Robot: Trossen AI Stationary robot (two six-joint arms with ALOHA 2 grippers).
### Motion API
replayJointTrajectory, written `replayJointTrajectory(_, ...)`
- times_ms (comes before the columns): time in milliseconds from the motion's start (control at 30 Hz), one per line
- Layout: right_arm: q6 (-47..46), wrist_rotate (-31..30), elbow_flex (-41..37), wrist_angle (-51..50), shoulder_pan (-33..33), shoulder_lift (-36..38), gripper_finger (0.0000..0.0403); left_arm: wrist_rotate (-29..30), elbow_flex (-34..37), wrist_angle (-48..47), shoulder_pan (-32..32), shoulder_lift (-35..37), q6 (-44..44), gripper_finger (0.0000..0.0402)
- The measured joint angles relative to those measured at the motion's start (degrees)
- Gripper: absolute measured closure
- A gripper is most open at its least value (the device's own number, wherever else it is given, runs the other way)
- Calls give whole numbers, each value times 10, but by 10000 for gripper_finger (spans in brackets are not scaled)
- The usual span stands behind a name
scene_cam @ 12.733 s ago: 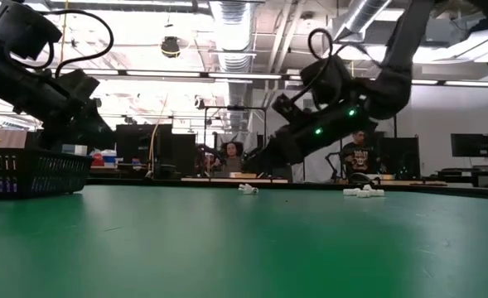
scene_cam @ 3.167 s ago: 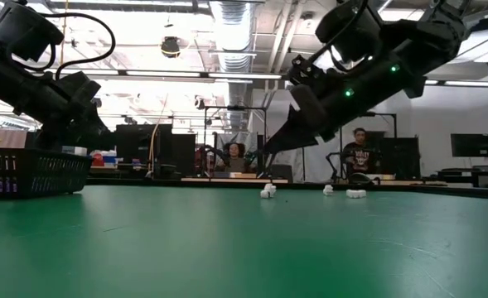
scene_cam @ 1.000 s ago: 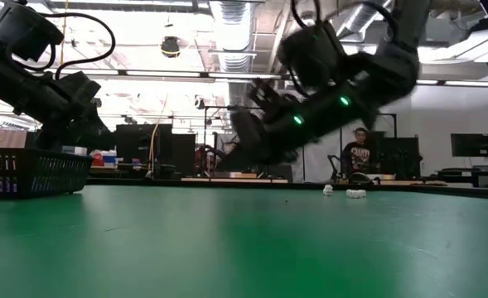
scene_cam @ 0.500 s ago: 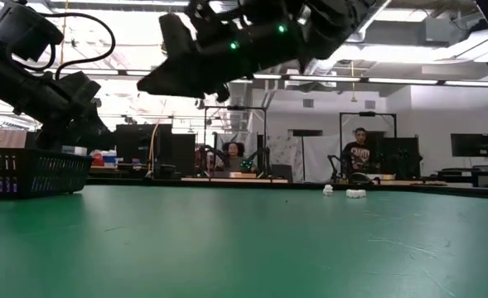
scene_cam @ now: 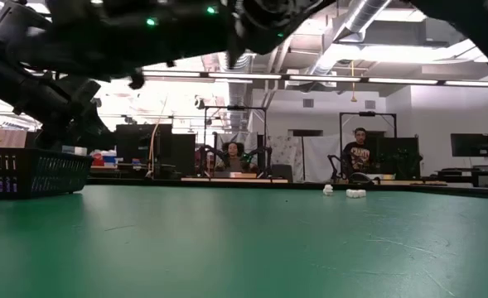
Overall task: Sort Halloween decoration
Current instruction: Put the white skeleton toy into the yellow basket
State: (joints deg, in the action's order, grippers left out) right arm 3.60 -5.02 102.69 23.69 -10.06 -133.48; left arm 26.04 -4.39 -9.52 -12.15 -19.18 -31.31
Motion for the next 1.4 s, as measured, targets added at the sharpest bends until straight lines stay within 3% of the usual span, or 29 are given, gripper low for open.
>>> replayJointTrajectory(267,-1,122,159,-75,-4,-96,326,-1,0,0,0,0,0,276)
replayJointTrajectory(433,-24,187,204,-94,-2,-123,326,-1,0,0,0,0,-1,276)
replayJointTrajectory(1133,1,230,206,-109,2,-122,323,3,0,0,0,0,2,276)
replayJointTrajectory(1233,8,232,206,-108,2,-122,304,3,0,0,0,0,2,276)
replayJointTrajectory(1400,10,231,206,-108,5,-122,229,3,0,0,0,0,1,276)
